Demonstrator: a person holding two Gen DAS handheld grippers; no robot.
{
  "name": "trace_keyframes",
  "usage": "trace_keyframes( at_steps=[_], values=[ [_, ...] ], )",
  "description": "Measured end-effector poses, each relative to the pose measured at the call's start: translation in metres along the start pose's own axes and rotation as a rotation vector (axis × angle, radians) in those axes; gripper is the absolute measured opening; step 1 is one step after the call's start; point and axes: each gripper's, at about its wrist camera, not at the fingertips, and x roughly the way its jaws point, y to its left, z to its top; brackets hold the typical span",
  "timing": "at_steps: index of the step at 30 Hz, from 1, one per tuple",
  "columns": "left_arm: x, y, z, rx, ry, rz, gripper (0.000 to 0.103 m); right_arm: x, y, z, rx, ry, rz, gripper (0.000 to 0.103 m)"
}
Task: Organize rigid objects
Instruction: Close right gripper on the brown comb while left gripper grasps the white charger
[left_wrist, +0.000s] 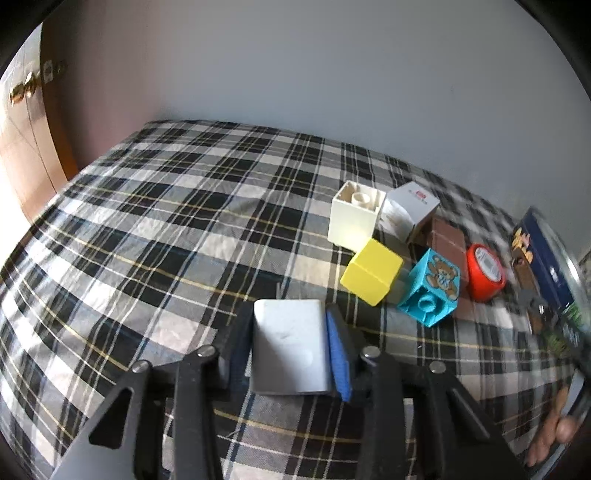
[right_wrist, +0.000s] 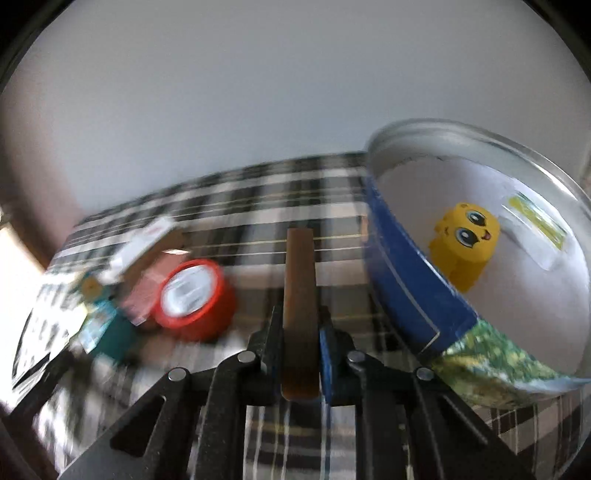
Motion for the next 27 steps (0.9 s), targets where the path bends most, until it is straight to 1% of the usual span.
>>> trace_keyframes(
  at_steps=[2,3,6,7,13,17,22,27],
  values=[
    [0.0,0.003,0.001,-0.021,-0.008,-0.022,0.037,-0.017,0.006,-0.006,-0.066,-0.041,0.063,0.018],
    [-0.001,0.004,0.001,-0.027,-0.02,-0.039,0.037,-0.027,0.01,-0.01,-0.113,-0.069,0.081,0.018],
    [-0.007,-0.002,0.0,-0.017,-0.065,-0.054,0.037,-0.05,0.019,-0.022,-0.217,-0.124,0.111,0.018],
    [-0.01,-0.003,0.001,-0.013,-0.078,-0.057,0.037,-0.054,0.021,-0.024,-0.232,-0.136,0.114,0.018],
    [-0.029,-0.006,0.001,0.02,-0.203,-0.11,0.037,-0.078,0.023,-0.033,-0.276,-0.227,0.1,0.018],
    [-0.041,-0.013,0.0,0.056,-0.278,-0.136,0.037,-0.079,0.022,-0.03,-0.297,-0.264,0.088,0.018],
    [-0.045,-0.017,-0.001,0.067,-0.3,-0.148,0.037,-0.085,0.029,-0.033,-0.327,-0.309,0.076,0.018],
    [-0.05,-0.013,-0.002,0.045,-0.331,-0.179,0.037,-0.088,0.031,-0.03,-0.311,-0.332,0.081,0.018]
  ],
)
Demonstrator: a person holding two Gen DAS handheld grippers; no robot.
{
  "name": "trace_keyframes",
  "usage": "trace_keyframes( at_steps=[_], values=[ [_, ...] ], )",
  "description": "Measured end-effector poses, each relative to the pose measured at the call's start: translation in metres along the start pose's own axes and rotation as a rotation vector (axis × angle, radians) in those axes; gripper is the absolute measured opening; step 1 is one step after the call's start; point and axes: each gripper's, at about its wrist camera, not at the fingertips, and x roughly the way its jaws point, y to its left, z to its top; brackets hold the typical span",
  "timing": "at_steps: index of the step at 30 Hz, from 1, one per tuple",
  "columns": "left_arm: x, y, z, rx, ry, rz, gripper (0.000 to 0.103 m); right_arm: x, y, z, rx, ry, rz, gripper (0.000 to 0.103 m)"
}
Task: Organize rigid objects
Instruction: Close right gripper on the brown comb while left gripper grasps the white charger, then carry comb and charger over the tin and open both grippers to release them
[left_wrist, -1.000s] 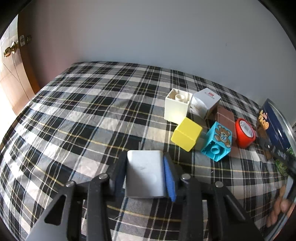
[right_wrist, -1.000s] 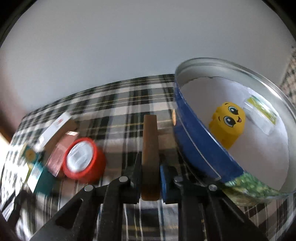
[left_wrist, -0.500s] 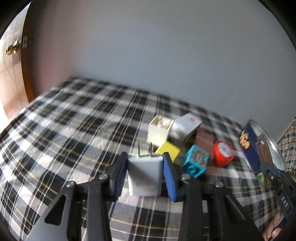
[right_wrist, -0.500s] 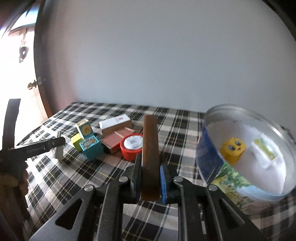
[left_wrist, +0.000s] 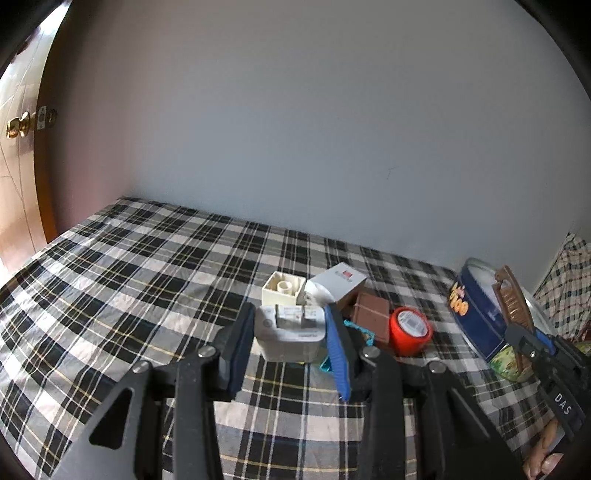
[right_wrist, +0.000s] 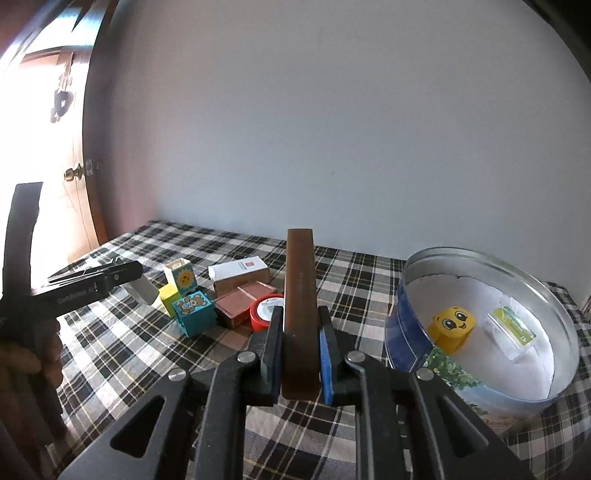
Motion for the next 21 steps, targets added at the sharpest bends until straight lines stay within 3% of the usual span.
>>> trace_keyframes(
  at_steps=[13,21],
  values=[
    [-0.012,-0.038,0.003,0.027,-0.078,-0.02,0.037,-0.006,-0.015,0.006,0.008,-0.077,-0.056,0.018],
    [-0.006,-0.077,0.003,0.061,-0.074,-0.026,0.037,-0.016,-0.042,0.004,0.016,-0.104,-0.109,0.018]
  ],
)
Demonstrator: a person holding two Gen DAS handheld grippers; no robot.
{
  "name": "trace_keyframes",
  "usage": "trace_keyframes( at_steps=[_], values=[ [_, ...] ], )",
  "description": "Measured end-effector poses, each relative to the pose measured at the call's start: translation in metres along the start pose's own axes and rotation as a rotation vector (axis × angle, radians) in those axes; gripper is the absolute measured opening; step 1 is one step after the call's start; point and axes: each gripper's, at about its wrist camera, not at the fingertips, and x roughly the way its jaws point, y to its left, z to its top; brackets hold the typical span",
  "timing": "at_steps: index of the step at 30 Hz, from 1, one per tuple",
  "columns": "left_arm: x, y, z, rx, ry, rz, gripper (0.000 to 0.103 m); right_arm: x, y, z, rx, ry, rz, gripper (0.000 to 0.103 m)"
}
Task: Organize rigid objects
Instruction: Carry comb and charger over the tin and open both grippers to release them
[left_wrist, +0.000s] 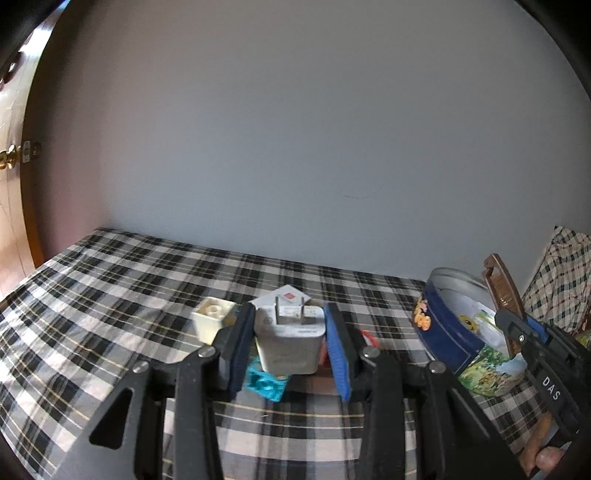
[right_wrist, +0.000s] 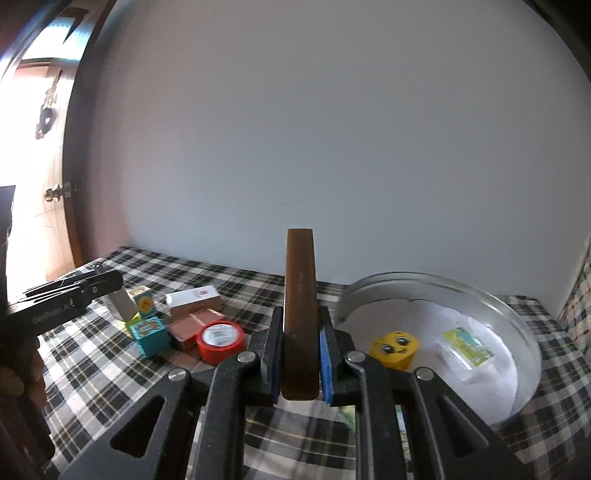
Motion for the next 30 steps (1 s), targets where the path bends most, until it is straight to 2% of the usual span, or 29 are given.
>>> trace_keyframes(
  at_steps=[13,30],
  values=[
    [0.018,-0.064,0.004,0.037,0.008,-0.072,0.037,-0.009,-0.051,0.002,0.053,-0.028,-0.082,0.018],
    [0.035,-0.128,0.01,0.08,0.005,-0.155,0.037,-0.016,-0.108,0.002,0.124,-0.056,-0.181,0.018]
  ],
)
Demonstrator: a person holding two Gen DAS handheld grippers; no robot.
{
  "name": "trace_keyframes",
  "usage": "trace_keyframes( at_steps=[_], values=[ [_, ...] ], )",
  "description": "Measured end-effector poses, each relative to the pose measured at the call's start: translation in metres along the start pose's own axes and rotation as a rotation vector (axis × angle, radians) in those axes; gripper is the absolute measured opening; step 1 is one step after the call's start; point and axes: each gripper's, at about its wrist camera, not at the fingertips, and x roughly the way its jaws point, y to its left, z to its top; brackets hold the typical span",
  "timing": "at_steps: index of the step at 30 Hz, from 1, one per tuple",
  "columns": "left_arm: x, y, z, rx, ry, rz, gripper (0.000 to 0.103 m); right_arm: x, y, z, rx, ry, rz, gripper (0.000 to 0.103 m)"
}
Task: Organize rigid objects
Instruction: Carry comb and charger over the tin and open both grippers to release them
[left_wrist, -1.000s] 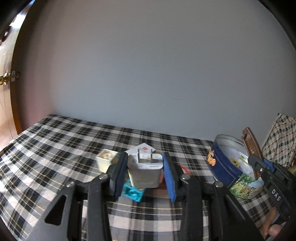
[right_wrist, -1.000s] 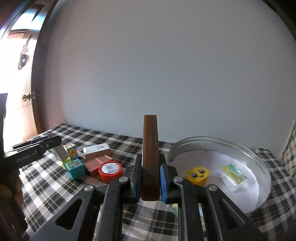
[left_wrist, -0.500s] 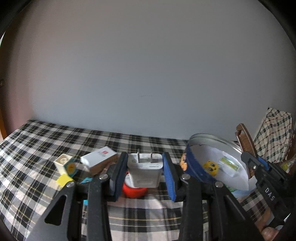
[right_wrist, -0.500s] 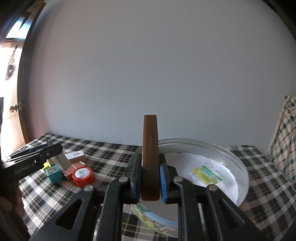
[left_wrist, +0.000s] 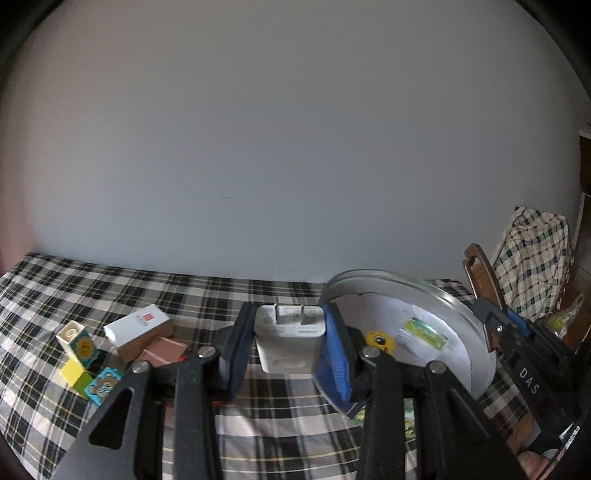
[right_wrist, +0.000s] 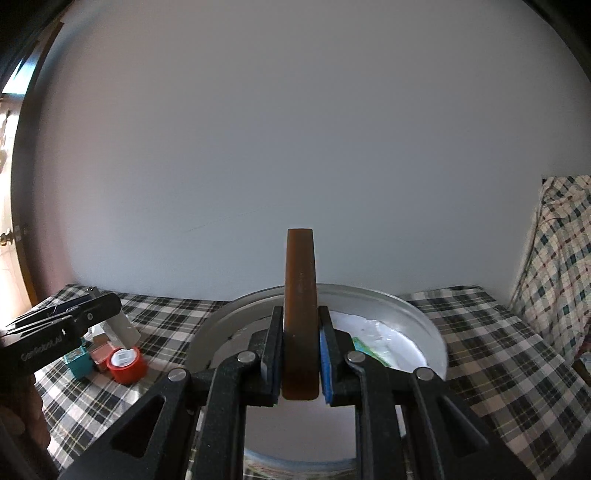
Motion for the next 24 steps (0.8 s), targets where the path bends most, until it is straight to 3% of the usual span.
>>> trace_keyframes(
  at_steps=[24],
  values=[
    [0.037,-0.077,0.003,0.061,0.02,-0.101,0.037,0.012,-0.085,0.009,0.065,-0.003,-0.17,0.018]
  ],
)
